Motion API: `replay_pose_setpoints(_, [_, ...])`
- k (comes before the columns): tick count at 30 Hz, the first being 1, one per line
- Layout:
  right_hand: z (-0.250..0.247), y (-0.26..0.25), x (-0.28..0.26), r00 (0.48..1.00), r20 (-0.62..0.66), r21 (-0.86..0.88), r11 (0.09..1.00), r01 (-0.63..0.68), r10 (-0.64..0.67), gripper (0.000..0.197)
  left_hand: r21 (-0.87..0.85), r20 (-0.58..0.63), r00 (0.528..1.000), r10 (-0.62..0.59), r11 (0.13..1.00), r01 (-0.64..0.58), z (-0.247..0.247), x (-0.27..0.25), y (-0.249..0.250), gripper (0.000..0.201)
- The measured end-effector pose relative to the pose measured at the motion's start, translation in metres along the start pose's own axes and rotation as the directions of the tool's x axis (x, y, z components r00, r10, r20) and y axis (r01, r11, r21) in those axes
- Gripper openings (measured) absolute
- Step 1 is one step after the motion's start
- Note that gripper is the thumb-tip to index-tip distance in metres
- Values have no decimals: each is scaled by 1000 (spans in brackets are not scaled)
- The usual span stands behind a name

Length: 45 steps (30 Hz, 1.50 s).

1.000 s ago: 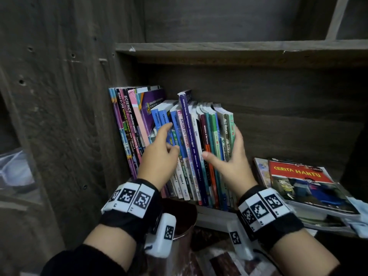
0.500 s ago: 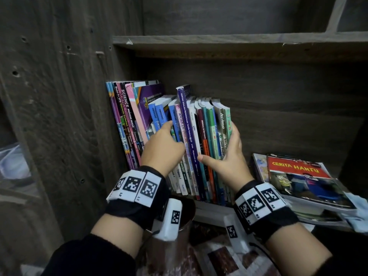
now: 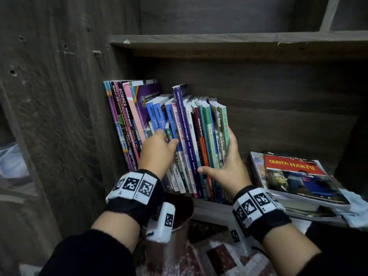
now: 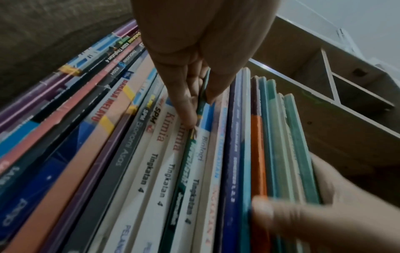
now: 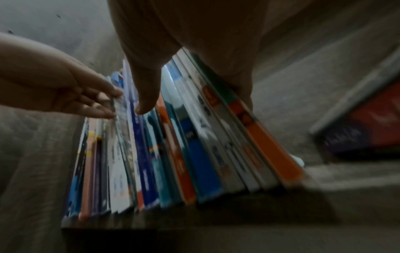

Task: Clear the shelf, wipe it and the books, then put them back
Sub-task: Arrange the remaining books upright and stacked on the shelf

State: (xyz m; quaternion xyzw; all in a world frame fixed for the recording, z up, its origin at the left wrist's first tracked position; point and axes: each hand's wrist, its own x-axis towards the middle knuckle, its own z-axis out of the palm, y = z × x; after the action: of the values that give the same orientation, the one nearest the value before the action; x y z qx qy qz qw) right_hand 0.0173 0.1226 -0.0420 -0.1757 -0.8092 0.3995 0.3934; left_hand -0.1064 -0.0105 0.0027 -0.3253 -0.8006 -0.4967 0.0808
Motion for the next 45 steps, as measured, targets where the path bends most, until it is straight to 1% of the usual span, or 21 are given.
replay_pose_setpoints(2, [1,11,-7,999,-17,1,999,-39,39,120,12,3,1000,25,1000,-25,-1,-3,0,20])
replay_pose_setpoints(5, [1,21,-11,996,-18,37,996,-84,85,111,-38,6,999,36,999,-36,-8,-17,1,18])
replay_pose_setpoints(7, [2,22,-9,996,-11,55,994,-93,94,110,-48,-5,998,60,997,-61,-12,-27,-2,19])
replay_pose_setpoints(9, [2,23,-9,995,-14,63,993,-95,96,110,-66,14,998,64,996,-63,-14,-31,-3,16])
replay_pose_setpoints(10, [2,23,-9,995,-15,65,993,-95,96,111,-54,47,998,43,998,-40,-13,-31,-3,15])
replay_pose_setpoints(11, [3,23,-10,995,-14,64,993,-96,97,111,-23,106,994,3,1000,0,-10,-30,-2,18])
replay_pose_setpoints(13, [2,23,-11,996,-4,70,994,-85,85,113,19,194,976,-98,995,96,-2,-29,-3,29])
replay_pose_setpoints(15, [0,24,-12,997,20,68,995,-78,77,115,-48,211,963,-169,982,183,2,-28,-7,36])
replay_pose_setpoints(17, [-1,27,-12,996,46,51,995,-84,82,116,-118,220,955,-199,966,229,-2,-30,-8,32])
replay_pose_setpoints(21, [-1,28,-13,996,43,10,996,-83,83,116,-179,232,959,-165,961,209,-21,-38,-10,20])
replay_pose_setpoints(24, [1,27,-13,995,22,-24,995,-95,96,115,-240,245,951,-185,939,245,-34,-45,-14,21])
replay_pose_setpoints(27, [1,27,-13,992,4,-56,991,-125,126,113,-293,250,955,-158,928,230,-48,-53,-14,6])
replay_pose_setpoints(29, [1,28,-13,990,18,-58,989,-139,140,112,-327,239,962,-136,921,211,-59,-60,-12,12])
replay_pose_setpoints(33, [-7,26,-16,982,117,-18,989,-146,147,107,-409,230,972,-45,902,138,-79,-71,-12,17])
replay_pose_setpoints(36, [-17,19,-23,966,224,14,990,-140,133,101,-455,195,981,23,888,69,-94,-79,-10,12])
replay_pose_setpoints(39, [-29,9,-31,940,304,-7,987,-162,157,91,-513,148,987,63,858,23,-106,-83,-9,24])
replay_pose_setpoints(40, [-32,6,-33,939,304,-18,986,-165,163,85,-531,144,987,67,847,20,-108,-83,-9,28])
replay_pose_setpoints(41, [-35,5,-34,954,265,-20,990,-140,140,80,-542,151,986,71,840,23,-109,-84,-10,31])
replay_pose_setpoints(43, [-43,-2,-38,991,135,4,1000,-25,24,70,-544,198,977,78,838,43,-104,-84,-8,33])
replay_pose_setpoints(44, [-46,-5,-39,995,98,24,999,28,-30,63,-537,231,970,76,841,61,-100,-85,-7,34])
replay_pose_setpoints(45, [-50,-10,-40,992,103,51,997,61,-66,57,-529,266,961,76,845,80,-95,-84,-5,36])
